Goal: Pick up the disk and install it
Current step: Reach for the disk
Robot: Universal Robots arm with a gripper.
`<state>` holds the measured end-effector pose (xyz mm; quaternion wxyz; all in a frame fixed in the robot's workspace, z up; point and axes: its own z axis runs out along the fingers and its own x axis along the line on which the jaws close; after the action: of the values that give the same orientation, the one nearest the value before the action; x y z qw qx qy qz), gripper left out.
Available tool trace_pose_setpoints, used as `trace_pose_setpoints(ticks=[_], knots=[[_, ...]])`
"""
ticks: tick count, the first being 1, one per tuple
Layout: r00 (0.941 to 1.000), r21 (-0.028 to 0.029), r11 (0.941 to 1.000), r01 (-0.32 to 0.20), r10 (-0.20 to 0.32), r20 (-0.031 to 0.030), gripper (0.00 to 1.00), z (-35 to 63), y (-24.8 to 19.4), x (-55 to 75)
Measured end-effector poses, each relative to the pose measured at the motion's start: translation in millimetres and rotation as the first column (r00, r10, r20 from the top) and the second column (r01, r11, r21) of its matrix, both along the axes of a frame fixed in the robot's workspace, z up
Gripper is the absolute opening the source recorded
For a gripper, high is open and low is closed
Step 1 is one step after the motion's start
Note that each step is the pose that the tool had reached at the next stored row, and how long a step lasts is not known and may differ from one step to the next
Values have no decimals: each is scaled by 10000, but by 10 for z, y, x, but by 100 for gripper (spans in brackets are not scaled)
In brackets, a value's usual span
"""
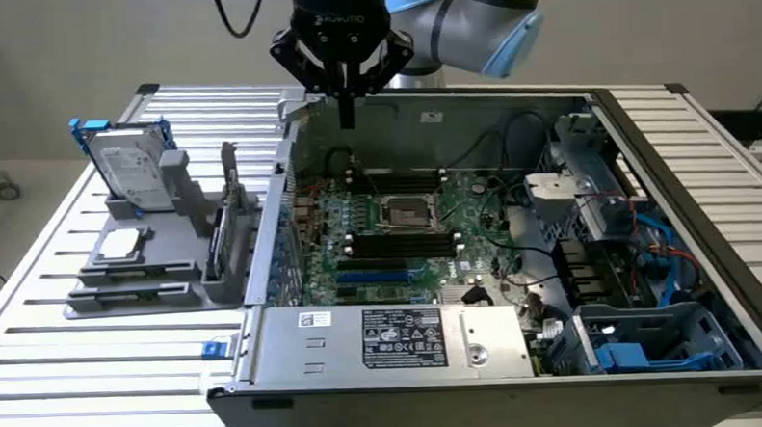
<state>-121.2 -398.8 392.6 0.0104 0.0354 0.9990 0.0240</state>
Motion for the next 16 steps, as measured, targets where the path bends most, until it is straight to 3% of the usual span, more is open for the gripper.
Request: trace_pose_setpoints(ticks=[8,16], knots=[[10000,-2,10000,0,0,-2,11,1,2,-19],[10000,-1,10000,0,0,-1,11,-16,102,-374]])
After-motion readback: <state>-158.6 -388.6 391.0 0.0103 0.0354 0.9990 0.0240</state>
